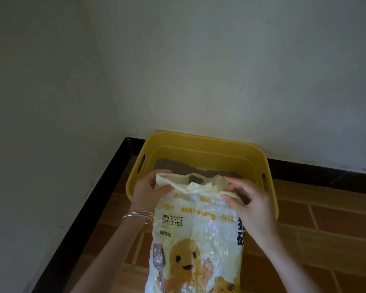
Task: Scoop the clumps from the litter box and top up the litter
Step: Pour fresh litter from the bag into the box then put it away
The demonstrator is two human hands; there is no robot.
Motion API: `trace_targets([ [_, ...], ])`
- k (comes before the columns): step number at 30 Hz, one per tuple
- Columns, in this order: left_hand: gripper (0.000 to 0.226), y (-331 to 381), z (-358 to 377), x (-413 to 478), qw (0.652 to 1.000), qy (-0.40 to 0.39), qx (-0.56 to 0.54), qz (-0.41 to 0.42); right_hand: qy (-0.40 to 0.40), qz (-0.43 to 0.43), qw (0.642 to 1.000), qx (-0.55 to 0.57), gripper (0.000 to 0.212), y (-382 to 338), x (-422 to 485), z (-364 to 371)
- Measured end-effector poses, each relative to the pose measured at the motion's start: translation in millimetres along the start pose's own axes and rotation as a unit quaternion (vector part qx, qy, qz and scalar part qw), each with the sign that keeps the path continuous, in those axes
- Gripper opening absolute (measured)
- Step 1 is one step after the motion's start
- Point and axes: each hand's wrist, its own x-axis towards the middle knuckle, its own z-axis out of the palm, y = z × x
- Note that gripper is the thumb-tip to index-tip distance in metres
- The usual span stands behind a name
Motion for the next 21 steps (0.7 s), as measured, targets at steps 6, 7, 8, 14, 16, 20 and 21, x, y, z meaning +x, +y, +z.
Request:
trace_targets([
  [6,0.035,44,-12,-18,0.999,0.012,-0.043,0.023,0.031,-0.027,0.999,0.023,0.032,-29,-2,-20],
  [7,0.035,51,-15,-21,0.998,0.013,-0.045,0.031,0.032,-0.027,0.999,0.025,0.032,-34,-2,-23],
  [8,0.036,56,-17,-24,0.998,0.014,-0.045,0.036,0.030,-0.027,0.999,0.026,0.034,-37,-3,-25],
  [14,0.038,70,-31,-57,0.998,0.011,-0.028,0.048,-0.001,-0.042,0.999,0.032,0.046,-59,-26,-39],
  [16,0.039,72,-37,-71,0.999,0.003,-0.019,0.050,-0.022,-0.045,0.998,0.029,0.048,-66,-35,-46],
  [20,0.042,74,-50,-92,0.998,-0.014,-0.010,0.059,-0.051,-0.067,0.996,0.004,0.040,-76,-46,-64],
  [21,0.042,74,-53,-97,0.998,-0.014,-0.006,0.065,-0.059,-0.067,0.996,0.000,0.039,-78,-49,-67],
])
